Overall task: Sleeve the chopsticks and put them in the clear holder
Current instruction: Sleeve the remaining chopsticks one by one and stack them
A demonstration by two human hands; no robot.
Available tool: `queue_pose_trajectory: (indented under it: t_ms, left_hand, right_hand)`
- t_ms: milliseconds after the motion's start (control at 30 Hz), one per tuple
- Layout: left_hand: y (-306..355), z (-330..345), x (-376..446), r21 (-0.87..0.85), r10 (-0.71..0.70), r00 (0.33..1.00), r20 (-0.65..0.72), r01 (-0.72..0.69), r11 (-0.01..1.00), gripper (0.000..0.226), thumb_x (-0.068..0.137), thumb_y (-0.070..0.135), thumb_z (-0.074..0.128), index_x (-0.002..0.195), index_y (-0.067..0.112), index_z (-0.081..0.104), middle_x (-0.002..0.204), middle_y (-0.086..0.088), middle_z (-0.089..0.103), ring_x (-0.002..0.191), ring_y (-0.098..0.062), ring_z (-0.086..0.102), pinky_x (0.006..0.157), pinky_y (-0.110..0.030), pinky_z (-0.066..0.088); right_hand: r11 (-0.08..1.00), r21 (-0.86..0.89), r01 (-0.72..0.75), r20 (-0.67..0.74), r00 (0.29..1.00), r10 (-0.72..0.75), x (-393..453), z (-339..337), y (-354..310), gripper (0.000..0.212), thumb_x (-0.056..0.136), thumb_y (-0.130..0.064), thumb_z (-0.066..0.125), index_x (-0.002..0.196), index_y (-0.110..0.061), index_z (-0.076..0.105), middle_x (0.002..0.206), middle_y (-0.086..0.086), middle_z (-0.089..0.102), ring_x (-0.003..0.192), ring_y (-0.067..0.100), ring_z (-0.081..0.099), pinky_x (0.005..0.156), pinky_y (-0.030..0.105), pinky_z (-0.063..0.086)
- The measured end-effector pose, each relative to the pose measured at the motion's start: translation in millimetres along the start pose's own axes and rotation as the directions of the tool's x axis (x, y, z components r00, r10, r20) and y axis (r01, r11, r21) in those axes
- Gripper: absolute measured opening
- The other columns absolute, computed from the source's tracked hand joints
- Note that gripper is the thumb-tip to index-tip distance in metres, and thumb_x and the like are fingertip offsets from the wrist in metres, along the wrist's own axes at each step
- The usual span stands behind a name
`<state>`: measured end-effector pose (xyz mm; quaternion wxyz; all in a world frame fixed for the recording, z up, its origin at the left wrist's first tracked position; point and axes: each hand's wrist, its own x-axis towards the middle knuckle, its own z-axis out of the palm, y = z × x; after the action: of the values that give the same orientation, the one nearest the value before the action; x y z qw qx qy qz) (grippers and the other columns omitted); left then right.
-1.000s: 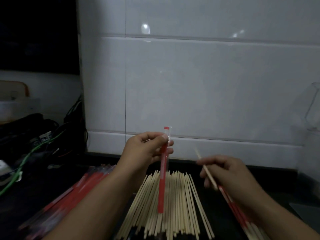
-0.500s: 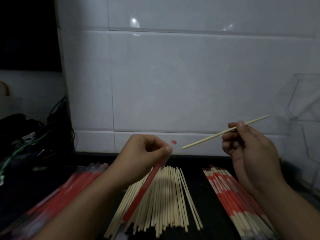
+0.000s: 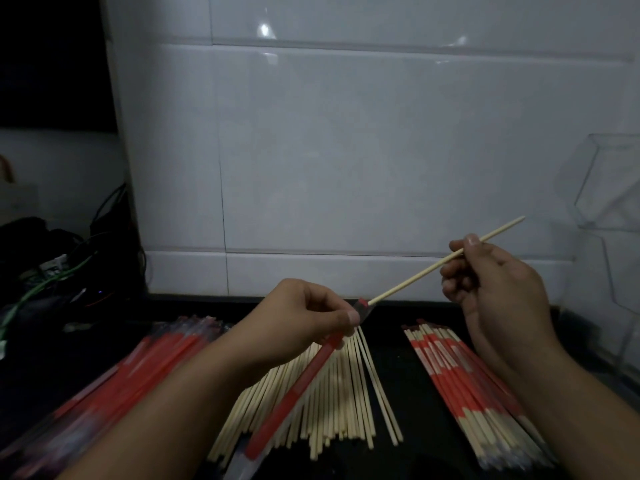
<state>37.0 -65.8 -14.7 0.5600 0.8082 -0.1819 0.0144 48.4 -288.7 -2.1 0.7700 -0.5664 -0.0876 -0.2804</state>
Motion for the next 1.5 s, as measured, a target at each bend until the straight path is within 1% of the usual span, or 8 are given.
queue_pose_trajectory:
  t_ms: [333,833,900,1000,1067,1200,1367,1500]
  left_hand:
    - [0.2,-0.7,1.7,0.023,0.014,0.999,0.048,-0.015,1.000,0.010,0.090,0.019,0.070,0.083,0.018,0.077,0.083,-0.003,0.076,0.079,-0.015,0.072,0.077,-0.026,0.059]
    - [-2.2,0.3,2.8,0.019,0.011,1.000,0.019,-0.011,1.000,0.013,0.091,0.019,0.068,0.082,0.019,0.077,0.081,-0.002,0.076,0.077,-0.015,0.072,0.080,-0.033,0.061]
    - [-3.2,-0.5,2.6,0.021,0.009,1.000,0.008,-0.009,1.000,0.012,0.092,0.020,0.067,0.084,0.018,0.076,0.081,-0.001,0.076,0.076,-0.013,0.072,0.079,-0.031,0.060]
    - [-3.7,-0.9,2.1,0.016,0.009,1.000,0.000,-0.009,1.000,0.013,0.093,0.019,0.066,0.086,0.016,0.076,0.081,-0.001,0.076,0.076,-0.013,0.072,0.079,-0.030,0.060]
    - [-3.0,-0.1,1.9,0.022,0.015,1.000,0.003,-0.015,1.000,0.013,0.093,0.020,0.066,0.086,0.016,0.076,0.081,0.000,0.075,0.076,-0.013,0.072,0.078,-0.029,0.060]
    - [-0.8,1.2,1.7,0.024,0.028,0.999,0.027,-0.028,0.999,0.014,0.094,0.020,0.065,0.088,0.015,0.077,0.082,-0.001,0.075,0.078,-0.015,0.072,0.077,-0.027,0.059]
    - [0.6,0.2,0.9,0.048,0.032,0.999,0.032,-0.034,0.998,0.015,0.094,0.020,0.064,0.089,0.016,0.077,0.083,0.000,0.076,0.078,-0.012,0.072,0.072,-0.021,0.055]
    - [1.5,1.3,0.3,0.026,0.042,0.999,0.032,-0.042,0.999,0.012,0.093,0.019,0.067,0.087,0.017,0.078,0.081,0.000,0.076,0.078,-0.012,0.072,0.072,-0.021,0.057]
  right_hand:
    - [1.000,0.011,0.017,-0.023,1.000,-0.016,-1.2,1.1,-1.4,0.025,0.102,-0.022,0.049,0.089,-0.009,0.065,0.059,-0.001,0.062,0.052,0.007,0.054,0.057,0.023,0.047]
    - [1.000,-0.022,0.001,0.061,0.998,0.000,-5.0,5.5,2.5,0.023,0.103,-0.021,0.046,0.096,-0.010,0.065,0.061,0.004,0.063,0.051,0.012,0.054,0.056,0.030,0.040]
    - [0.999,0.017,0.031,0.063,0.997,-0.032,-3.8,3.6,0.3,0.023,0.104,-0.015,0.042,0.104,-0.011,0.065,0.070,0.007,0.069,0.057,0.014,0.061,0.053,0.026,0.045]
    - [0.996,0.086,0.032,0.144,0.989,-0.045,-2.3,-0.5,-4.4,0.036,0.099,0.002,0.033,0.113,-0.006,0.065,0.095,0.013,0.074,0.088,0.022,0.073,0.067,0.024,0.057]
    - [0.998,0.018,0.059,0.189,0.980,-0.061,-4.6,0.3,-1.0,0.037,0.098,0.003,0.034,0.113,-0.006,0.067,0.096,0.015,0.074,0.093,0.026,0.072,0.070,0.024,0.057]
    - [0.902,-0.324,0.284,0.259,0.944,-0.204,-16.9,7.7,10.7,0.021,0.095,-0.007,0.058,0.111,-0.013,0.071,0.085,-0.001,0.076,0.083,0.010,0.073,0.071,0.018,0.056]
    - [0.900,-0.292,0.324,0.306,0.923,-0.233,-25.7,13.8,15.0,0.016,0.088,-0.002,0.065,0.101,-0.009,0.073,0.081,0.001,0.076,0.079,0.008,0.073,0.069,0.013,0.054]
    - [0.899,-0.292,0.327,0.201,0.940,-0.276,-22.3,11.7,14.4,0.015,0.090,-0.003,0.064,0.101,-0.010,0.072,0.081,0.002,0.074,0.075,0.009,0.072,0.067,0.013,0.053]
